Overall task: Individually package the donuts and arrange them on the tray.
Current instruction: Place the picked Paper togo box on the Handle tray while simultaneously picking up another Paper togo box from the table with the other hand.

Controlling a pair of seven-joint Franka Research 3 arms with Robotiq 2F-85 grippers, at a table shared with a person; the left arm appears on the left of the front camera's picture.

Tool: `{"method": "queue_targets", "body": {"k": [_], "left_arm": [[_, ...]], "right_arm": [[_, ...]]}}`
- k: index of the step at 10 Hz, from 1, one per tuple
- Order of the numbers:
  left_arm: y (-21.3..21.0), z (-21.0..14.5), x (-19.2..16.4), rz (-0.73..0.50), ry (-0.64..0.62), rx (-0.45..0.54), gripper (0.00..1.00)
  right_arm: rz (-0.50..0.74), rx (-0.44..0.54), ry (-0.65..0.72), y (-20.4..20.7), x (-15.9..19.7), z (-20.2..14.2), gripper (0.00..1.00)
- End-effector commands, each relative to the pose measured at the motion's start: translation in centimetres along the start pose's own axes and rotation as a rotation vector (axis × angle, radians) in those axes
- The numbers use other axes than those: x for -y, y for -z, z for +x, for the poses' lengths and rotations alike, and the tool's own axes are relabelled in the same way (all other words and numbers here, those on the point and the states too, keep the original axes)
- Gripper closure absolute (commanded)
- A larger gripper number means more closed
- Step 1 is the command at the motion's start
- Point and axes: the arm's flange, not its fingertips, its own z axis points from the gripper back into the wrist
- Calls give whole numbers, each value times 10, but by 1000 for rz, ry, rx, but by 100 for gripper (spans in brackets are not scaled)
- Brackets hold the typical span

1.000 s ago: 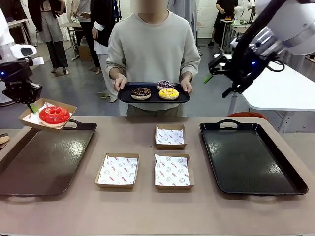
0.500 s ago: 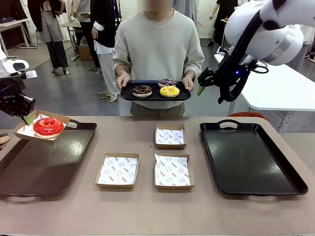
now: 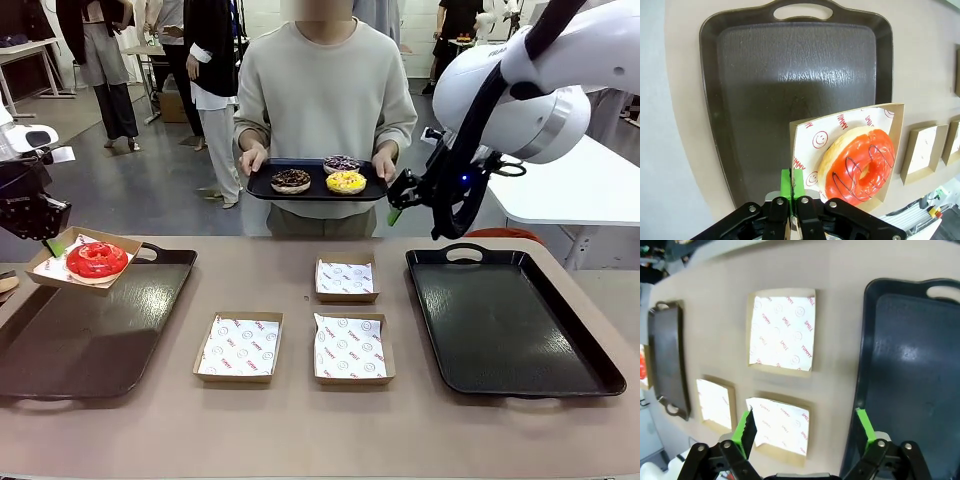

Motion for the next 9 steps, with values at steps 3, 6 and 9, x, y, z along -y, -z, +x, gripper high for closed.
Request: {"method": "queue_targets", "body": {"k": [3,6,9], "left_arm": [[-2,0,0,-1,-4,4,99],[-2,0,0,-1,-4,4,99],[-2,0,0,-1,-4,4,99]], "right_arm": [[37,30,-60,18,-1,-13,0],[-4,4,-27,14,-5,-6,0],[-4,4,-27,14,-5,-6,0]]}}
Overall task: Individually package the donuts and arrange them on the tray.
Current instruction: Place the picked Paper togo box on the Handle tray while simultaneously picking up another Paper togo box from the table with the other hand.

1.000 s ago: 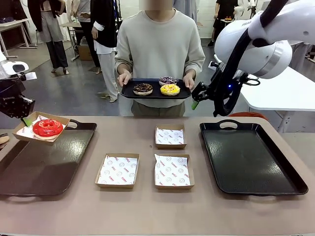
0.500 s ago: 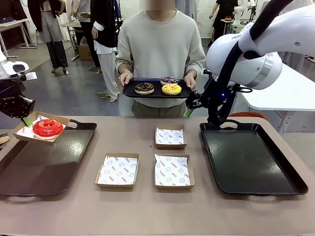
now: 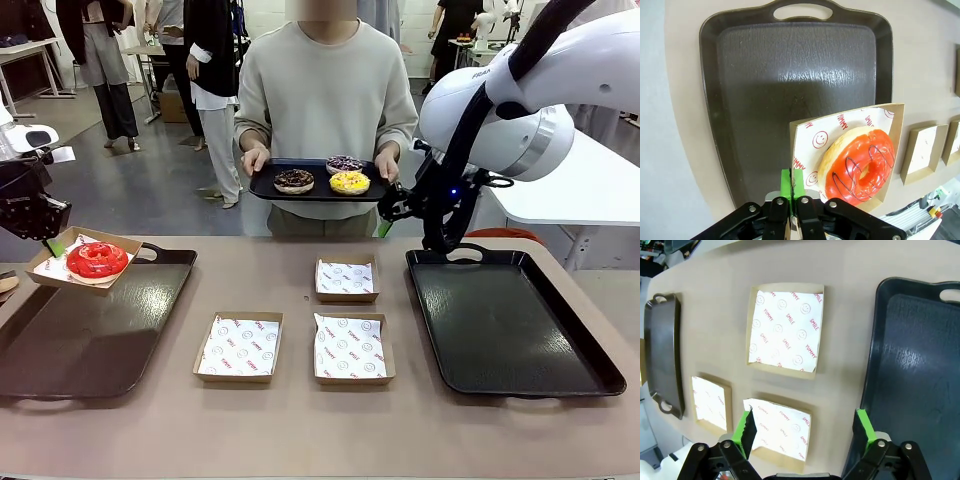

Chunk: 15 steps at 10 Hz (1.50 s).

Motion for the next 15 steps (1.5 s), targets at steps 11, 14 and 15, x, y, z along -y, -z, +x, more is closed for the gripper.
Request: {"method": "queue_targets", "body": {"k": [11,14,15], "left_arm": [[-2,0,0,-1,-4,4,99],[-2,0,0,-1,-4,4,99],[-2,0,0,-1,-4,4,99]], "right_arm": [[-273,-108,23,88,-53,83,0],[-319,-146,30,111,-52,72,0],[-329,-155,35,120,-49,70,0]]}}
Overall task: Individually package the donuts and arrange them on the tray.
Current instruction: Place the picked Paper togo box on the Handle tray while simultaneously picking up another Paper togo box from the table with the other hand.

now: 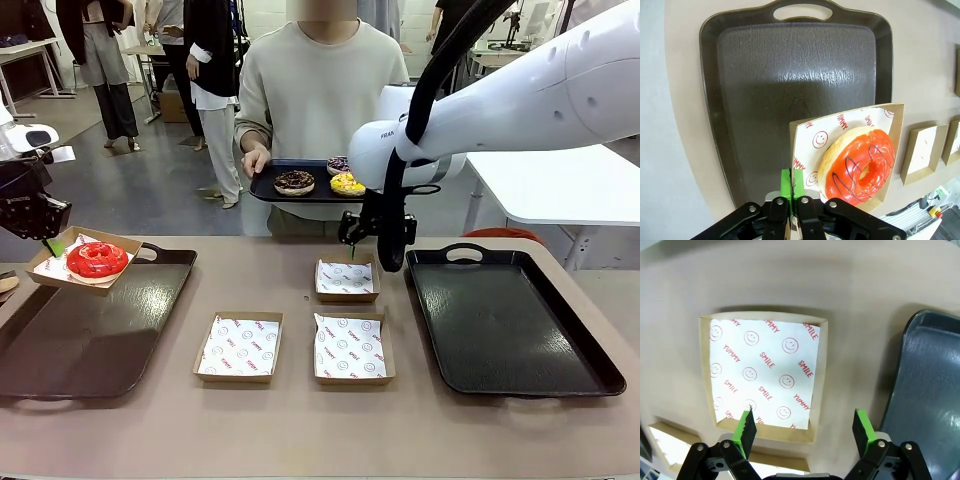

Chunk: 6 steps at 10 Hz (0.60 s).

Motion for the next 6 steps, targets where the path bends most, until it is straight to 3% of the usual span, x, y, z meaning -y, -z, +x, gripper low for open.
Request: {"method": "queue_targets", "body": {"k": [1,6], "left_arm": [[-1,0,0,-1,-4,4,99],[-1,0,0,-1,-4,4,99]], "right_arm": [[-48,-11,23,10,-1,3,0],[-54,-20,13,38,6,1,0]]}}
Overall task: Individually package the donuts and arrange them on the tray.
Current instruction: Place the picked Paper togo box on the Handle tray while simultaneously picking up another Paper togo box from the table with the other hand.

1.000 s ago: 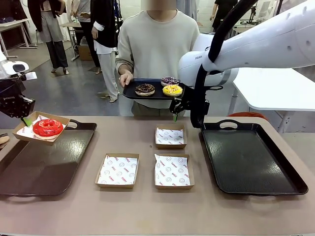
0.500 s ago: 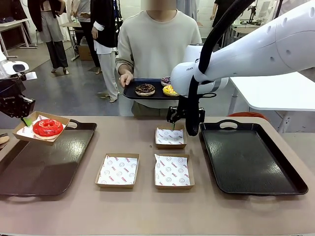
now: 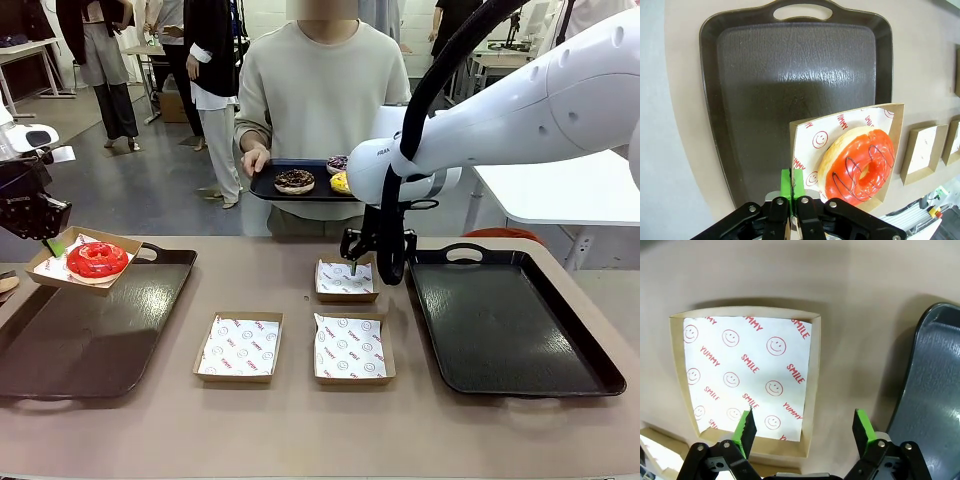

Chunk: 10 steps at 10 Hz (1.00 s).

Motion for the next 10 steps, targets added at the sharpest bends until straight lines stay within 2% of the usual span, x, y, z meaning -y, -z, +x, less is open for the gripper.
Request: {"method": "queue_targets", "body": {"k": [1,4,6,10], "left_arm": [[-1,0,0,-1,-4,4,99],[0,0,0,0,0,0,99],[16,10,8,50,-32,2,99],[38,25,16,73,-74,12,99]], "right_arm": [[-42,31,6,7,0,0,0],[-37,26,-3,10,2,-3,0],[-28,32,-10,10,4,-4,0],[-15,52,-14,13,13,-2,0]]}}
